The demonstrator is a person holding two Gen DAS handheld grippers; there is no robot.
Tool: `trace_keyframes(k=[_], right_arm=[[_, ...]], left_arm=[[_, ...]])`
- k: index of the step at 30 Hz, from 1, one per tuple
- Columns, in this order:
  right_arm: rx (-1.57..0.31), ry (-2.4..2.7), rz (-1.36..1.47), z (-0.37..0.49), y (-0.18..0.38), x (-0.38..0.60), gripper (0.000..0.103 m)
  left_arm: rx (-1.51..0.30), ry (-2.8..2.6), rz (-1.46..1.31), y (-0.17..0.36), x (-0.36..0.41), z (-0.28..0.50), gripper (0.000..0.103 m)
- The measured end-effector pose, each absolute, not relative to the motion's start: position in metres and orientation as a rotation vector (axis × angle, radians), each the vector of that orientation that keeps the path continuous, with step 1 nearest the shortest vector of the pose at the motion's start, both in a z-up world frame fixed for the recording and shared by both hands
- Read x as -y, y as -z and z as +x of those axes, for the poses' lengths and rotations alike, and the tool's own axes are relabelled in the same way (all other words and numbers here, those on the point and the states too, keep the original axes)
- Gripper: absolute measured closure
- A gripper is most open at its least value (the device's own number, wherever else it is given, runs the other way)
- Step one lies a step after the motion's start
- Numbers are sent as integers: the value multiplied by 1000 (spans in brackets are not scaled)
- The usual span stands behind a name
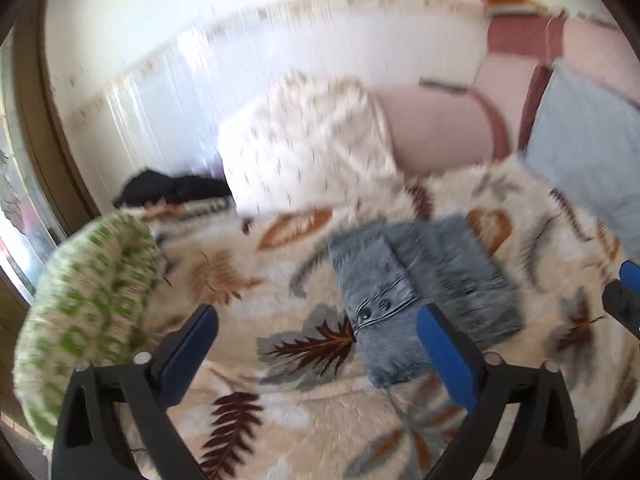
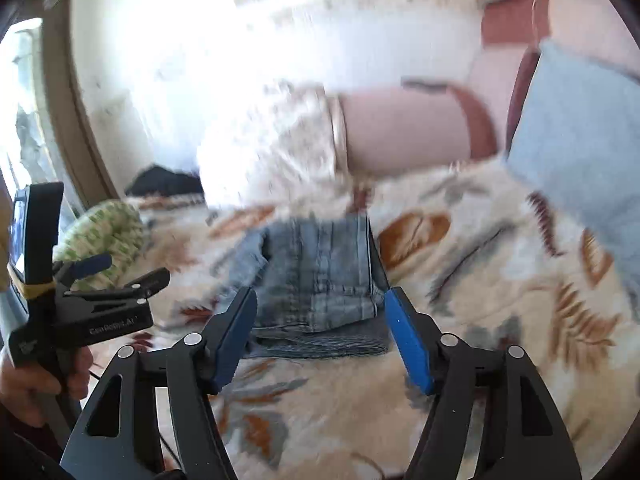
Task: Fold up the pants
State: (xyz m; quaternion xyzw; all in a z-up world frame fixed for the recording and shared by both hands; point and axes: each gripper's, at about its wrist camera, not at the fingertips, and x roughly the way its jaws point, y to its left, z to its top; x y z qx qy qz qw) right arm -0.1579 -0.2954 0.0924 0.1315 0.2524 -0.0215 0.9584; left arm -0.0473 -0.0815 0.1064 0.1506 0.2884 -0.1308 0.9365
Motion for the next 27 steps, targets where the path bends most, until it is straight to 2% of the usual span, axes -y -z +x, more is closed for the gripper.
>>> trace_keyframes(k=[4, 9, 15, 27], right_arm=[[-423, 38, 280, -192, -124, 292, 26], [-271, 6, 312, -239, -178, 284, 21], [-184, -3, 280, -270, -212, 275, 19], [-50, -13, 235, -322, -243, 263, 17]], left_arm=[[-488, 289, 280, -152, 69, -98, 0], [-432, 300, 296, -191, 58, -134, 0], [-399, 298, 235, -224, 44, -160, 0], [-268, 324, 205, -268, 38, -216, 0]])
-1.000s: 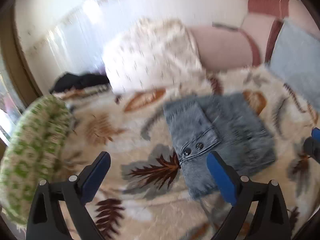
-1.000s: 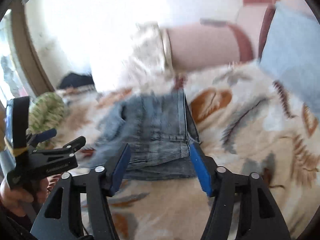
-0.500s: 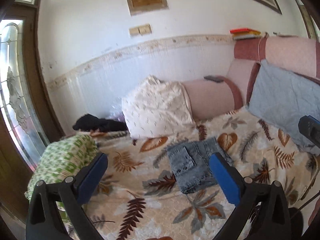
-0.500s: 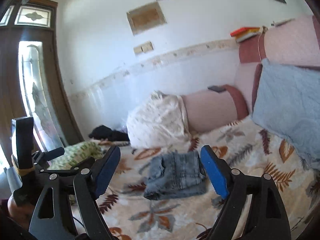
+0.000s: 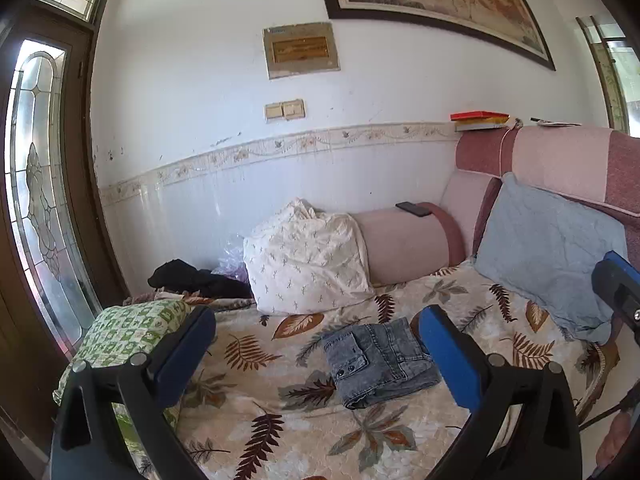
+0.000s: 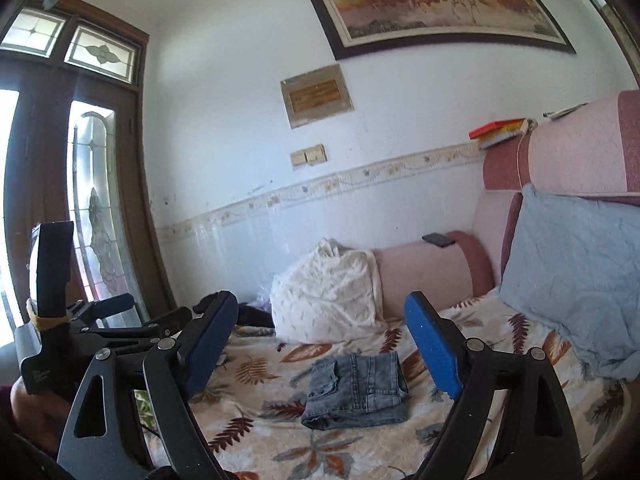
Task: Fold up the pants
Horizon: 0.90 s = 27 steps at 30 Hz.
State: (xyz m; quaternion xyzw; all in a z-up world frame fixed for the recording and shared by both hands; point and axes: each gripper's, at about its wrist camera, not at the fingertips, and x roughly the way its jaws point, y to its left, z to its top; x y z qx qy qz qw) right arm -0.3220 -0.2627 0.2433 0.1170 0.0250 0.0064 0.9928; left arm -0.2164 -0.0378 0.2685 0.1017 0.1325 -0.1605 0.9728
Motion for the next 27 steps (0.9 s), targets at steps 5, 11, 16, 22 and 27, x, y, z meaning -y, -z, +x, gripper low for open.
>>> trace_keyframes(k=[5, 11, 16, 22, 27], right_arm=[[-3, 2, 188, -334, -251, 253, 15], [26, 17, 194, -347, -257, 253, 13], [41, 13, 190, -353, -259, 250, 11], [14, -1, 202, -350, -256, 244, 11], [22, -13, 196, -352, -255, 239, 11]], left_arm=[[-232, 316, 208, -278, 30, -231, 0], [-229, 333, 218, -280, 29, -245, 0], [-227, 354, 224, -282, 33, -257, 0], [-222, 354, 230, -282, 33, -265, 0], [-236, 354, 231, -282, 33, -272, 0]])
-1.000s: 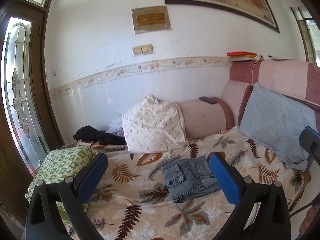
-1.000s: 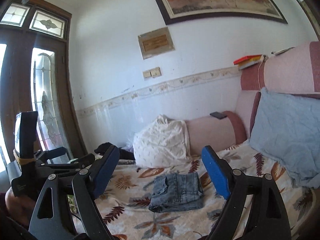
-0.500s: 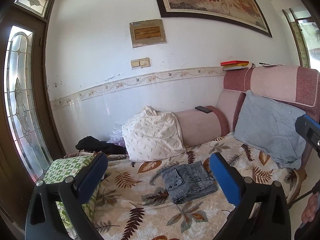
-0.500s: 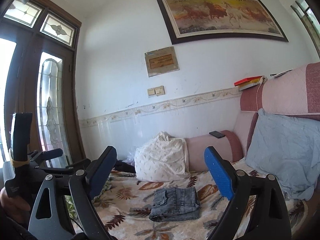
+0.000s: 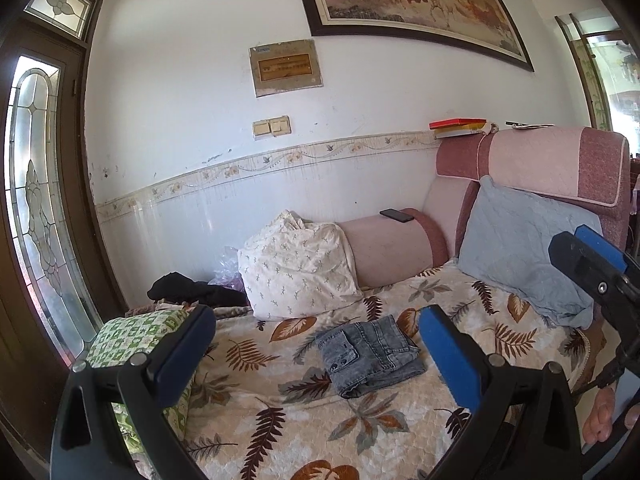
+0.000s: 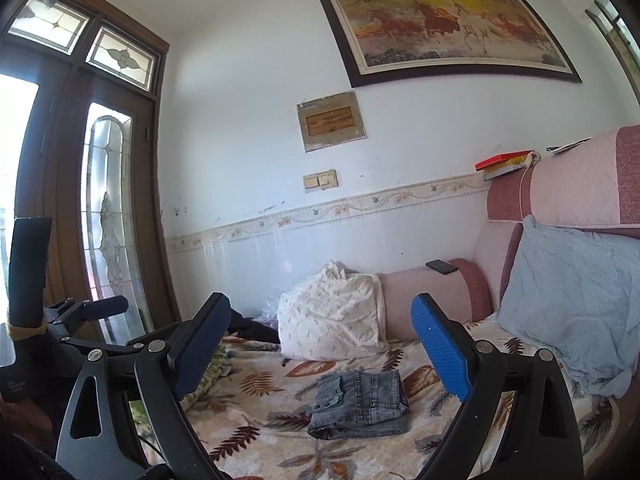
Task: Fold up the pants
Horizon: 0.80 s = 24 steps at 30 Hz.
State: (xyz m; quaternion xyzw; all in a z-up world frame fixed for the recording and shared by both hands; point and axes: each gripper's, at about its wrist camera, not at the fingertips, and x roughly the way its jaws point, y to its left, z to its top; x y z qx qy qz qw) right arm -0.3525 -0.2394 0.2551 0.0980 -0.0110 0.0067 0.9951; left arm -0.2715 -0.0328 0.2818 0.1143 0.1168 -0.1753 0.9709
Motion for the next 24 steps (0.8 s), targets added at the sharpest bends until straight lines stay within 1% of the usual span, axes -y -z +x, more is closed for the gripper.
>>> trace_keyframes(k=[11, 24], right_arm=[[55, -51, 210, -358, -256, 237, 10], [14, -9, 256, -344, -242, 255, 9]], left_arm=[[-223, 345, 217, -283, 30, -277, 0], [-277, 356, 253, -270, 55, -258, 0]])
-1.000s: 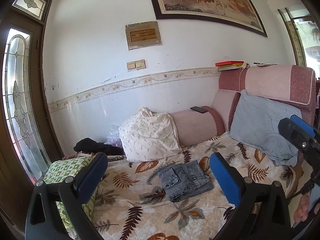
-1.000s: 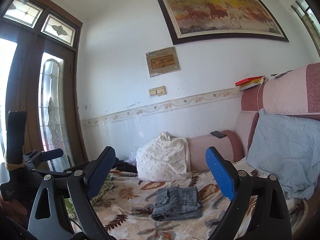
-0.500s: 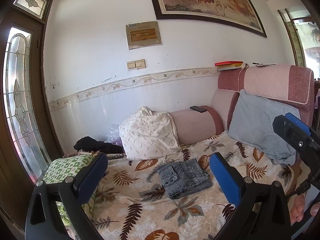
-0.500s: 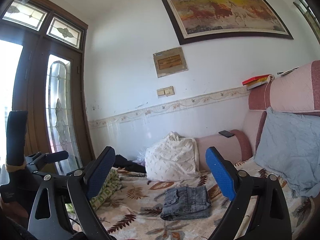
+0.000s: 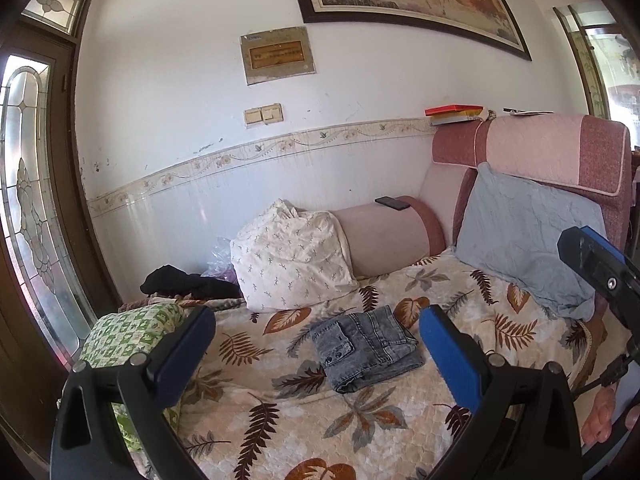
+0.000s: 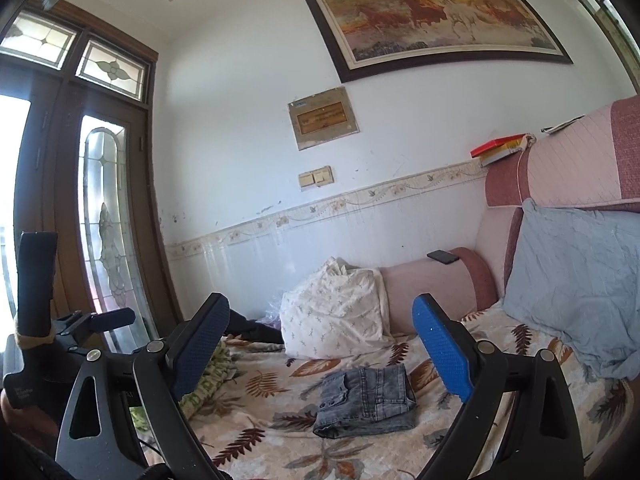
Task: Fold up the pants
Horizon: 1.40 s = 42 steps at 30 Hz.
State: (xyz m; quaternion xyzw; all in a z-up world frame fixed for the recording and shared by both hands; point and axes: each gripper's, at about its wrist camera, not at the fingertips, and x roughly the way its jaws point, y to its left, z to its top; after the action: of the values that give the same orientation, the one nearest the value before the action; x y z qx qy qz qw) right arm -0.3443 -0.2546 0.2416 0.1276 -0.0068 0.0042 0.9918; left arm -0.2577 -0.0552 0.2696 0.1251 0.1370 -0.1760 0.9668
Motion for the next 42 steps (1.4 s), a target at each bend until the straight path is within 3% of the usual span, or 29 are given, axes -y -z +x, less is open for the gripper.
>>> trace_keyframes(k=[17, 42], right_arm=[[4, 15, 301, -342, -229, 270, 9], [-180, -2, 260, -258, -194, 240, 9]], left_arm=[[-278, 369, 278, -268, 67, -260, 0], [-405, 267, 174, -206, 29, -182, 0]])
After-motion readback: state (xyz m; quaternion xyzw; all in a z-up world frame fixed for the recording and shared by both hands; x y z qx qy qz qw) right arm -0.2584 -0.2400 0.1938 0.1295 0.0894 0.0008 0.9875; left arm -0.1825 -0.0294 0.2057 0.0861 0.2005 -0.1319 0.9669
